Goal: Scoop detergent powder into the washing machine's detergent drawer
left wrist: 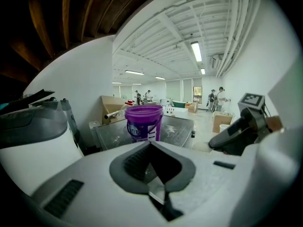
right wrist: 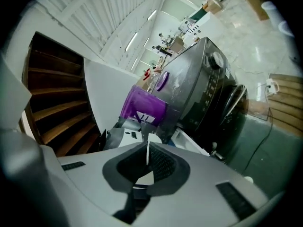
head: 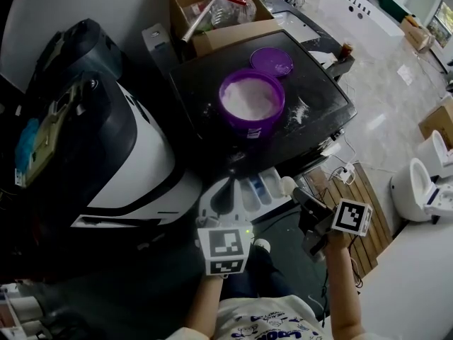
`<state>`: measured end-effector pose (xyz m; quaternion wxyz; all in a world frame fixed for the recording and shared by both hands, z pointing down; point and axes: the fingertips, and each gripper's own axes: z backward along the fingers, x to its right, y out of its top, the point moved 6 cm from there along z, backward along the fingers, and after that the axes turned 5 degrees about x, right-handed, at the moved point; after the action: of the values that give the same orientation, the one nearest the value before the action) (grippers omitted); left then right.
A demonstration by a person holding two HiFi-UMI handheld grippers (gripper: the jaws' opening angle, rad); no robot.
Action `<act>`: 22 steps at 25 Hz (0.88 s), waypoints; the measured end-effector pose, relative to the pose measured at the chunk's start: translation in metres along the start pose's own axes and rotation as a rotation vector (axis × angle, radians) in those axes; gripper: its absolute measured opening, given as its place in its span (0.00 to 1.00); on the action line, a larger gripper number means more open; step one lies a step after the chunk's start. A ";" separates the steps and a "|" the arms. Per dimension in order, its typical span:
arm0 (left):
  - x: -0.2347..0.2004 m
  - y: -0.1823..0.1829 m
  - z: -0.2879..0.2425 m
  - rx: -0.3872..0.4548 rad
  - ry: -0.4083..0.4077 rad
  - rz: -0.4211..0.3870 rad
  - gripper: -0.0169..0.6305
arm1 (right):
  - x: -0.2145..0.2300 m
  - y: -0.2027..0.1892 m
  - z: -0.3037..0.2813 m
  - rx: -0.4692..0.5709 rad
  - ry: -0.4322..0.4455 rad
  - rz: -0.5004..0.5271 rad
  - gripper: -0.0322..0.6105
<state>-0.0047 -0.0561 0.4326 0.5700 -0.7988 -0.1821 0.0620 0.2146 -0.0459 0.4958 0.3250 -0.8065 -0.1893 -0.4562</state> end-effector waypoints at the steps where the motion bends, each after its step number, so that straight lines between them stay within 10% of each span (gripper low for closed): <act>1: 0.000 -0.001 -0.001 -0.001 -0.002 0.001 0.03 | 0.001 -0.001 -0.003 -0.004 -0.010 0.017 0.08; 22: -0.013 -0.017 -0.007 -0.038 -0.002 0.023 0.03 | 0.015 -0.021 -0.046 -0.146 -0.245 0.601 0.08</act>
<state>-0.0181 -0.0623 0.4493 0.5536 -0.8116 -0.1746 0.0661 0.1813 -0.0632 0.5334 0.3610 -0.8963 0.0528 -0.2520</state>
